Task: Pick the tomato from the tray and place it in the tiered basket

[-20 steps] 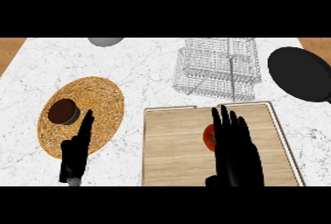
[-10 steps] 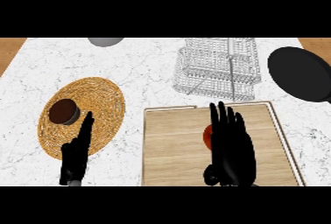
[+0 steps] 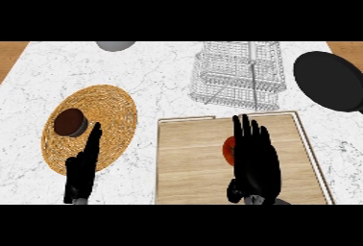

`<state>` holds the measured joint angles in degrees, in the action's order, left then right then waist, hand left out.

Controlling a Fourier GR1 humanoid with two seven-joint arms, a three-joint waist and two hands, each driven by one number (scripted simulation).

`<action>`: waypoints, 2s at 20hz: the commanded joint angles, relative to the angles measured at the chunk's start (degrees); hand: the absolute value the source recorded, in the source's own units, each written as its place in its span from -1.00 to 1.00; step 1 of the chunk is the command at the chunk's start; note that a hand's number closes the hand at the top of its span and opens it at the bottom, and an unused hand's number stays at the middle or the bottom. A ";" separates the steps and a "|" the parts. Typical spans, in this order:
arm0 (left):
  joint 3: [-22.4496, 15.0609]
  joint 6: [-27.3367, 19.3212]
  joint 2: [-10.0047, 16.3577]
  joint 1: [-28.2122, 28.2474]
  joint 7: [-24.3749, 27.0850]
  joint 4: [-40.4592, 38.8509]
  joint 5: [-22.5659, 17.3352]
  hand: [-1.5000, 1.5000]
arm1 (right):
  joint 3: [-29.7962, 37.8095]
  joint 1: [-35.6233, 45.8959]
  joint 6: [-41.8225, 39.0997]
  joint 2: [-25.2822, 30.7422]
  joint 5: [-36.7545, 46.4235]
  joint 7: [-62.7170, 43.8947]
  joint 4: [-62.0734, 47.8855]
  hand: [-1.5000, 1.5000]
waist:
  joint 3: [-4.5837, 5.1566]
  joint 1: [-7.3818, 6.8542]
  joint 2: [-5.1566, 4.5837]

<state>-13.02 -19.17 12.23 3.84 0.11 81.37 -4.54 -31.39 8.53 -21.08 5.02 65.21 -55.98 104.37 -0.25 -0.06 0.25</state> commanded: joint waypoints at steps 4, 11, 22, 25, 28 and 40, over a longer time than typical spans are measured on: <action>2.77 3.39 0.76 -1.03 0.50 -4.29 -0.42 0.00 | 4.53 1.51 -0.56 -3.35 0.42 -0.47 -6.98 -1.00 | 0.26 -0.07 -0.31; 3.31 3.92 0.18 2.55 -3.03 1.99 0.18 0.00 | 4.65 -2.25 2.39 -3.23 2.42 2.86 -8.54 -1.00 | 0.24 -0.10 -0.23; 2.78 3.14 -2.48 3.04 -1.43 0.30 4.05 0.00 | 6.10 3.56 8.03 0.68 5.97 15.01 -18.37 1.00 | 0.23 -0.47 -0.28; 4.25 3.25 -3.60 0.54 1.62 -4.93 4.23 0.00 | 6.34 0.16 8.48 4.11 4.95 19.17 -15.48 1.00 | 0.25 0.05 -0.30; 3.23 4.45 -2.49 2.38 -1.71 1.21 3.11 0.00 | 17.18 1.53 2.29 15.00 -7.83 33.35 -15.46 1.00 | 0.16 -0.38 -0.43; 4.70 4.69 -2.71 1.91 -1.37 -0.03 3.06 0.00 | 41.16 3.40 -2.21 22.51 -30.82 46.65 -13.40 1.00 | 0.27 1.06 0.06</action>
<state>-8.72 -14.95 9.43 4.90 -0.46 82.03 -0.98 2.52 11.45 -21.10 27.33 41.85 -9.13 86.98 -0.24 0.50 0.37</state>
